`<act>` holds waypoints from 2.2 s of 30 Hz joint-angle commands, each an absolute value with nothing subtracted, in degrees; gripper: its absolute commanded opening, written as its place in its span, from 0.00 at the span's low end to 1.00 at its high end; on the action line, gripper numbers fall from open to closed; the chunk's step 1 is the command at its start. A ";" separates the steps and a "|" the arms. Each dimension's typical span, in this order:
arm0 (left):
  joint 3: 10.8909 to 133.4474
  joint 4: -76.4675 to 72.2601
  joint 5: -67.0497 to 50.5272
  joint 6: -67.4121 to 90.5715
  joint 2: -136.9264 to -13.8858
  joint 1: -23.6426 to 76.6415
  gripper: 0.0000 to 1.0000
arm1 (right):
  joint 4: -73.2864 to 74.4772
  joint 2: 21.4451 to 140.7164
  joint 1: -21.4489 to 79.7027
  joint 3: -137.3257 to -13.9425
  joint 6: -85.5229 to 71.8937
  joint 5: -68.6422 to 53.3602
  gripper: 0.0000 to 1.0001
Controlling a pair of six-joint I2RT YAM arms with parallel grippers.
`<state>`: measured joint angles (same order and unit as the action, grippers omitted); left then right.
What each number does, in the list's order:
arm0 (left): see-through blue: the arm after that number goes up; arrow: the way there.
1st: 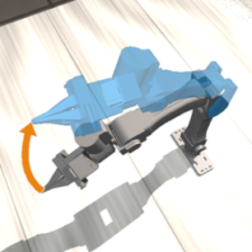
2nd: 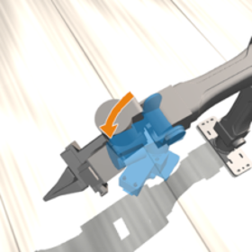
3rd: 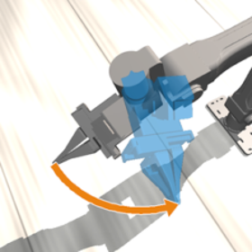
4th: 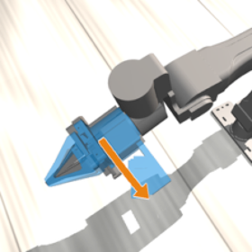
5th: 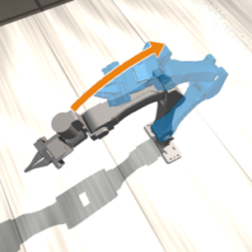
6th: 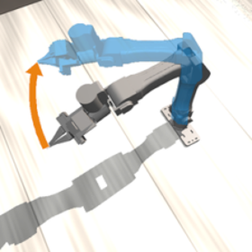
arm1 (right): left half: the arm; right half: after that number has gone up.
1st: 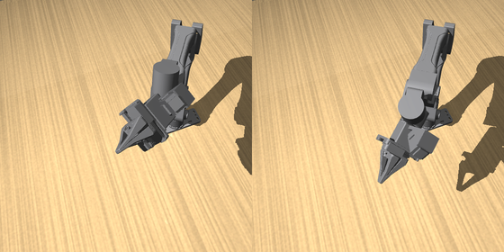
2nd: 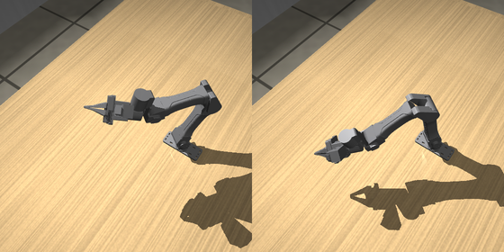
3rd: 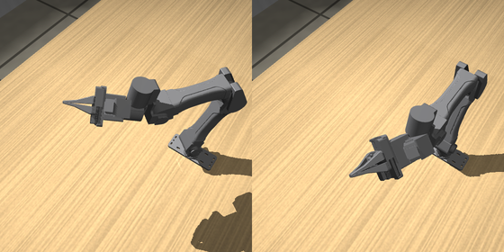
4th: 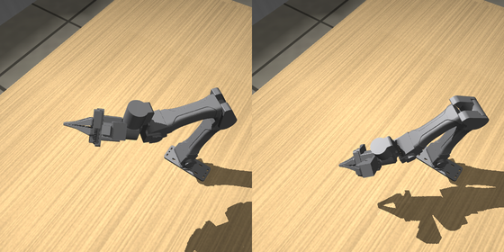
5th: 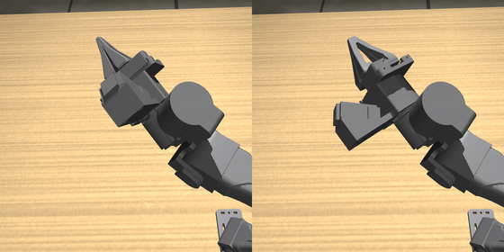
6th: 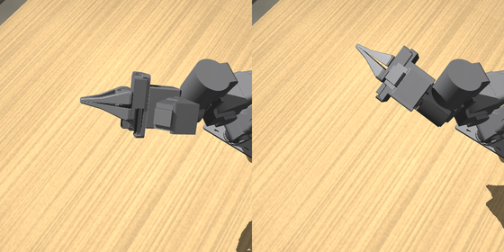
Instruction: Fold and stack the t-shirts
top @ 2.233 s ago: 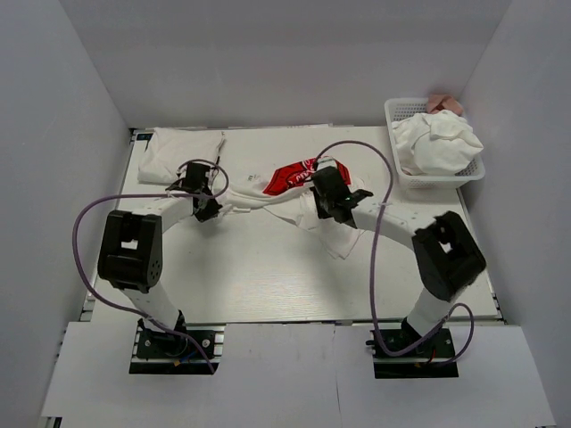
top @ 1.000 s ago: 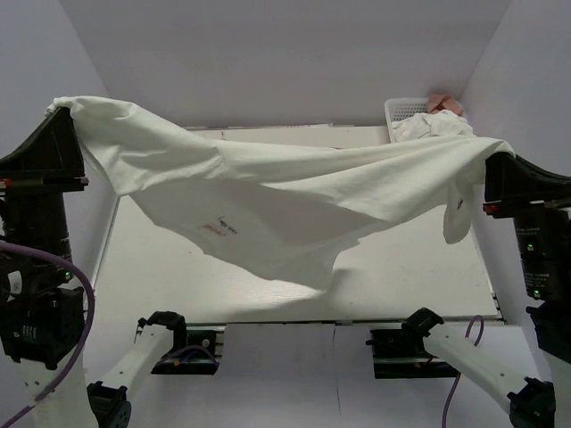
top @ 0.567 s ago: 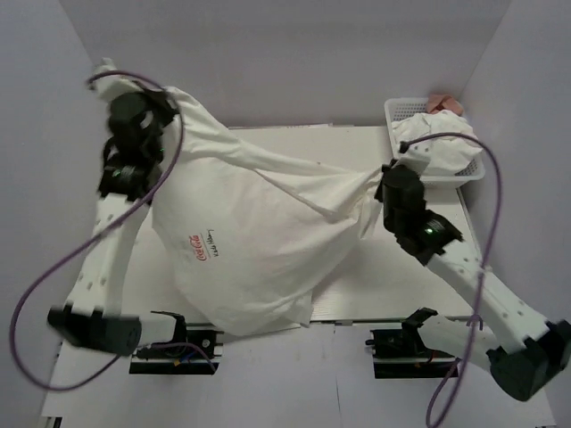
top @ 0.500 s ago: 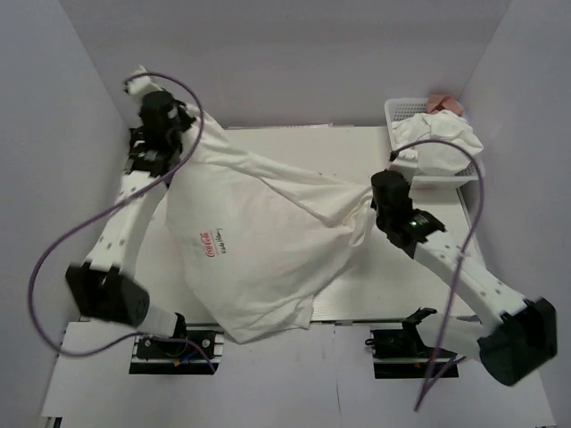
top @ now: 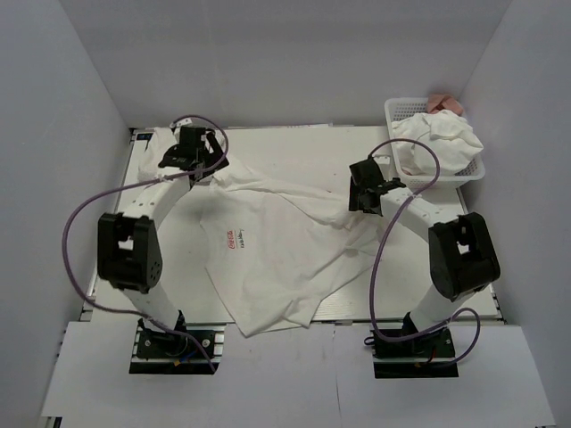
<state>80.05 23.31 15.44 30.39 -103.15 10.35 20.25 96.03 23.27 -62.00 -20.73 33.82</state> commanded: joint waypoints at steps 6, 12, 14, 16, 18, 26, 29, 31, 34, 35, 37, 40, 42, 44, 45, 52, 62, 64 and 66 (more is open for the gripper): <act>61.64 16.08 0.72 33.47 -87.55 11.25 1.00 | 10.65 83.16 25.75 -54.33 -9.62 21.92 0.90; 47.13 4.93 -13.50 35.33 -85.25 11.78 1.00 | 3.08 82.69 30.67 -50.36 2.89 11.61 0.90; 47.11 5.62 -14.33 35.95 -86.65 12.39 1.00 | 3.86 84.63 33.12 -52.11 4.30 11.59 0.90; 47.11 7.64 -13.63 35.95 -87.19 12.39 1.00 | 5.97 89.36 34.62 -53.78 4.31 17.96 0.90; 45.97 6.60 -11.69 35.95 -87.19 13.01 1.00 | 6.85 92.88 35.94 -55.53 3.87 21.69 0.90; 47.28 9.84 -5.73 35.95 -89.73 13.01 1.00 | 8.45 102.39 36.30 -62.31 -4.48 45.50 0.26; 47.29 10.99 -2.47 35.95 -90.96 13.01 1.00 | 6.07 100.99 35.34 -64.24 -6.24 44.66 0.23; 47.81 11.68 -0.80 35.34 -92.01 13.01 1.00 | 5.01 100.98 34.98 -66.69 -6.68 43.52 0.23; 49.56 15.01 5.16 35.33 -94.38 13.01 1.00 | 5.01 103.43 33.49 -71.08 -4.67 40.53 0.23; 50.09 15.55 5.88 35.33 -95.00 13.01 1.00 | 5.18 103.97 32.96 -71.80 -4.31 39.65 0.23; 51.15 16.08 6.41 34.72 -96.23 13.01 1.00 | 6.41 105.55 32.52 -74.87 -2.65 35.96 0.24; 53.43 16.61 5.89 34.19 -98.52 13.01 1.00 | 8.52 107.66 31.90 -76.72 -0.62 31.21 0.28; 55.01 17.84 5.89 34.19 -99.75 13.01 1.00 | 10.28 108.36 31.55 -77.17 -0.35 28.93 0.30; 55.55 18.89 7.38 34.19 -101.68 13.01 1.00 | 8.71 108.28 30.77 -76.56 -1.48 30.05 0.15; 56.33 19.77 8.08 34.19 -102.21 13.01 1.00 | 8.27 108.19 30.33 -76.73 -2.45 30.75 0.06; 56.87 21.44 10.37 34.19 -102.92 13.01 1.00 | 2.02 112.84 23.48 -86.99 -8.86 28.47 0.00; 59.58 24.51 14.15 34.19 -102.39 13.01 1.00 | 18.51 133.19 12.30 -127.65 -20.66 25.89 0.90; 60.21 24.52 14.15 33.66 -101.87 13.53 1.00 | 5.78 126.08 12.83 -113.11 -15.92 22.17 0.90; 60.21 24.52 14.15 33.05 -100.12 13.54 1.00 | 0.63 119.12 13.27 -105.59 -11.80 11.54 0.90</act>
<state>59.86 19.99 12.82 33.98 -101.03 13.39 11.11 129.71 10.72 -112.27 -15.97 23.64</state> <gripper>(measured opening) 0.997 0.900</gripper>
